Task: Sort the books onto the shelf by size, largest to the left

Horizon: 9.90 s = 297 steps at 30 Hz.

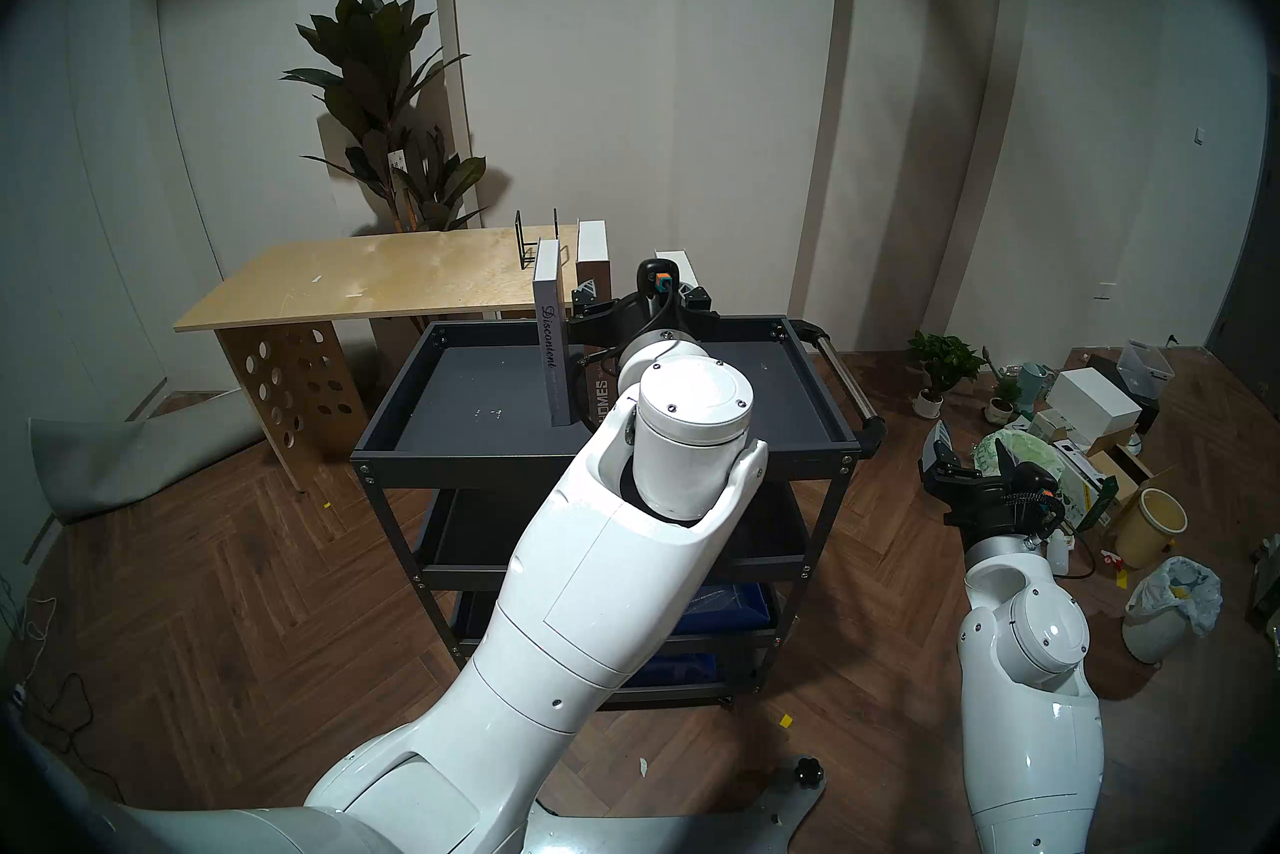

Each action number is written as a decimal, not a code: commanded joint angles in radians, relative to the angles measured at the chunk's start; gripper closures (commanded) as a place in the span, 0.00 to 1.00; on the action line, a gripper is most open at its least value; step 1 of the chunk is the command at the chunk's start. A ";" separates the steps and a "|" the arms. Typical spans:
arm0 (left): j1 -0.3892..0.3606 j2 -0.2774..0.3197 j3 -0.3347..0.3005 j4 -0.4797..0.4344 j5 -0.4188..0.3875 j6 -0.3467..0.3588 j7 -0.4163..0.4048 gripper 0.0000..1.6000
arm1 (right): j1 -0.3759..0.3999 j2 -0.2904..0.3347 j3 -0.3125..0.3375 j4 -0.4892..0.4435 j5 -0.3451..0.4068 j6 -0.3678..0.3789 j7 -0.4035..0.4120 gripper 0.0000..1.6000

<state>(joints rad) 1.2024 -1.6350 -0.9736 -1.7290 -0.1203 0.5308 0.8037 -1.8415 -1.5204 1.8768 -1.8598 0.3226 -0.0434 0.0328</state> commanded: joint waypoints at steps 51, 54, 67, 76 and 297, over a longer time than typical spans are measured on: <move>-0.134 0.104 -0.090 0.120 -0.083 -0.125 -0.227 0.00 | 0.063 -0.029 -0.113 -0.007 -0.117 -0.011 -0.115 0.00; -0.144 0.100 -0.091 0.140 -0.080 -0.134 -0.232 0.00 | 0.069 -0.028 -0.114 -0.001 -0.119 -0.012 -0.120 0.00; -0.179 0.081 -0.103 0.229 -0.078 -0.167 -0.246 0.00 | 0.086 -0.023 -0.115 0.021 -0.124 -0.011 -0.135 0.00; -0.183 0.073 -0.107 0.246 -0.078 -0.175 -0.253 0.37 | 0.098 -0.018 -0.117 0.032 -0.126 -0.008 -0.140 0.00; 0.181 0.480 -0.648 -0.289 -0.155 -0.391 -0.433 0.00 | 0.339 -0.068 -0.596 0.032 -0.250 0.101 -0.147 0.00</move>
<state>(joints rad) 1.2925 -1.1688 -1.5543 -1.9254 -0.2767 0.1441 0.3374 -1.5906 -1.5571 1.3045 -1.8242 0.0811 0.0445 -0.0853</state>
